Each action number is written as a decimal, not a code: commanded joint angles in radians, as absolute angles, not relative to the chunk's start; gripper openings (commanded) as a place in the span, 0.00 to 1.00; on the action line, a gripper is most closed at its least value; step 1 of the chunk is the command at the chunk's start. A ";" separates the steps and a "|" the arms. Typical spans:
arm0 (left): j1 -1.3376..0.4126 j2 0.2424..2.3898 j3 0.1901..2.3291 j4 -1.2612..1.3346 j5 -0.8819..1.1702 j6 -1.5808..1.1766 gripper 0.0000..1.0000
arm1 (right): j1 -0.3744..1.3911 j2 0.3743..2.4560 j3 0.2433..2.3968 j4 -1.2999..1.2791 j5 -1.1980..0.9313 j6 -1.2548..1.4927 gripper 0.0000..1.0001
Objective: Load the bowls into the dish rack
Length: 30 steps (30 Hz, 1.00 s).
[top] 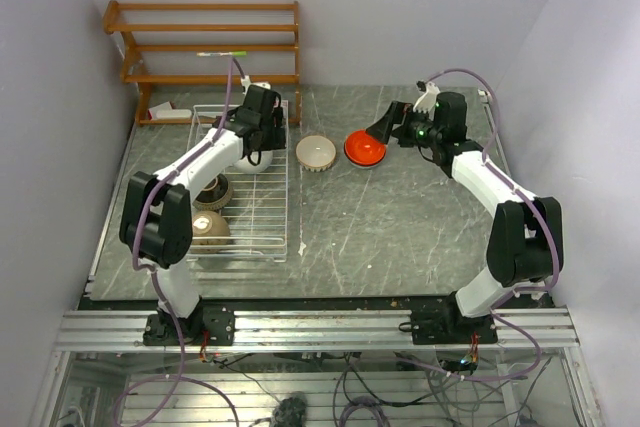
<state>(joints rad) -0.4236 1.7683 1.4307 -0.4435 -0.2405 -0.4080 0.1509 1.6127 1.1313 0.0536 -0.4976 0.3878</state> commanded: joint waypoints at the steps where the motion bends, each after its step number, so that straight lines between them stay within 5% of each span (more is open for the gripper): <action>1: -0.419 1.800 1.449 -0.426 -0.287 -0.420 0.77 | 0.134 1.582 1.113 0.096 -0.532 0.403 1.00; 30: -0.177 1.789 1.353 -0.371 -0.448 -0.447 0.84 | 0.120 1.551 1.071 0.137 -0.572 0.426 1.00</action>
